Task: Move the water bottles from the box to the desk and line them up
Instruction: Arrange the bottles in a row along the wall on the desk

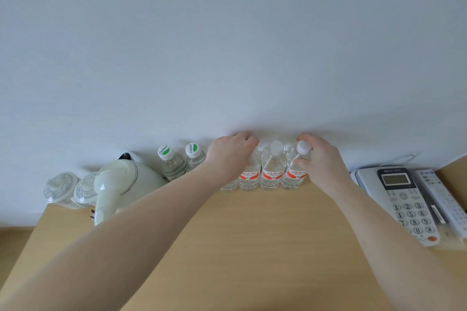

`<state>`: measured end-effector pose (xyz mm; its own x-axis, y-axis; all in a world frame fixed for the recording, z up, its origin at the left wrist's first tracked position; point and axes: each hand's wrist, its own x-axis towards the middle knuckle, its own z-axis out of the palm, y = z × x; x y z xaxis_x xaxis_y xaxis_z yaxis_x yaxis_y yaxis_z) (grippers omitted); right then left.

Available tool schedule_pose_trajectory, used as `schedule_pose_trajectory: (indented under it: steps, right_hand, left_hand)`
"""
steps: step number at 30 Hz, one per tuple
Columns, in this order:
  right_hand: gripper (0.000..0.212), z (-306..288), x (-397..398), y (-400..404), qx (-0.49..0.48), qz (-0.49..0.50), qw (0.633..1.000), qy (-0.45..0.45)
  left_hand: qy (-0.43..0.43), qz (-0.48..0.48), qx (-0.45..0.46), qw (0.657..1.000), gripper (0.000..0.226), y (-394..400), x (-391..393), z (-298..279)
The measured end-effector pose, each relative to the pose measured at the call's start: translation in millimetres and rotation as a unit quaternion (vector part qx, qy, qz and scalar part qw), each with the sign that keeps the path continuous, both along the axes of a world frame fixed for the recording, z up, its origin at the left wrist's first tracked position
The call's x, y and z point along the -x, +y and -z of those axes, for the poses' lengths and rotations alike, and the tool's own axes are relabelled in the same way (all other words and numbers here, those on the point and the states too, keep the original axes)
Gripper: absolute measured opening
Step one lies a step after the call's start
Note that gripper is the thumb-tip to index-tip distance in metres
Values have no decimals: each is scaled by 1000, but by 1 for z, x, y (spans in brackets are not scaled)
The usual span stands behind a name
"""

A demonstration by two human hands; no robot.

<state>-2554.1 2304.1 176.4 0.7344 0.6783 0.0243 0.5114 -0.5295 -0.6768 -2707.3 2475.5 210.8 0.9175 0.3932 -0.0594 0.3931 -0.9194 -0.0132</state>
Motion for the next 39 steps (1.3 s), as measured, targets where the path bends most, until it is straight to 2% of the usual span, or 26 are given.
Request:
schedule_pose_trajectory:
  steps: [5, 8, 10, 12, 14, 17, 19, 23, 29, 32, 35, 39]
  right_hand:
    - [62, -3, 8, 1, 24, 3, 999, -41]
    - [65, -12, 21, 7, 4, -12, 988, -154]
    - [61, -20, 30, 17, -29, -45, 978, -201]
    - [63, -26, 39, 27, -12, -95, 981, -167]
    - [69, -23, 43, 35, 55, -133, 982, -126]
    - [56, -12, 46, 41, 139, -147, 964, -174]
    - [44, -10, 46, 42, 135, -136, 960, -203]
    - [39, -8, 45, 45, 129, -128, 962, -206]
    - [52, -12, 50, 46, 128, -120, 962, -208]
    - [65, -24, 59, 54, 127, -146, 953, -235]
    - [70, -27, 71, 62, 114, -169, 951, -231]
    - [64, -21, 82, 71, 136, -185, 947, -226]
  left_hand:
    - [-15, 12, -16, 1000, 45, 4, 6, 4]
    - [-6, -2, 6, 1000, 56, 10, 17, 3]
    - [11, -4, 8, 1000, 54, 17, 25, 0]
    - [28, 1, 1, 1000, 47, 24, 33, 1]
    - [41, -2, 2, 999, 40, 28, 39, 3]
    - [41, -12, 12, 999, 37, 29, 42, 7]
    - [30, -12, 8, 999, 36, 30, 40, 8]
    - [12, -17, 11, 1000, 34, 32, 38, 9]
    - [3, -29, 16, 999, 41, 30, 41, 10]
    - [-2, -15, -11, 1000, 52, 33, 46, 8]
    - [-5, -8, -41, 999, 58, 41, 55, 4]
    - [13, -28, -68, 997, 43, 52, 70, -3]
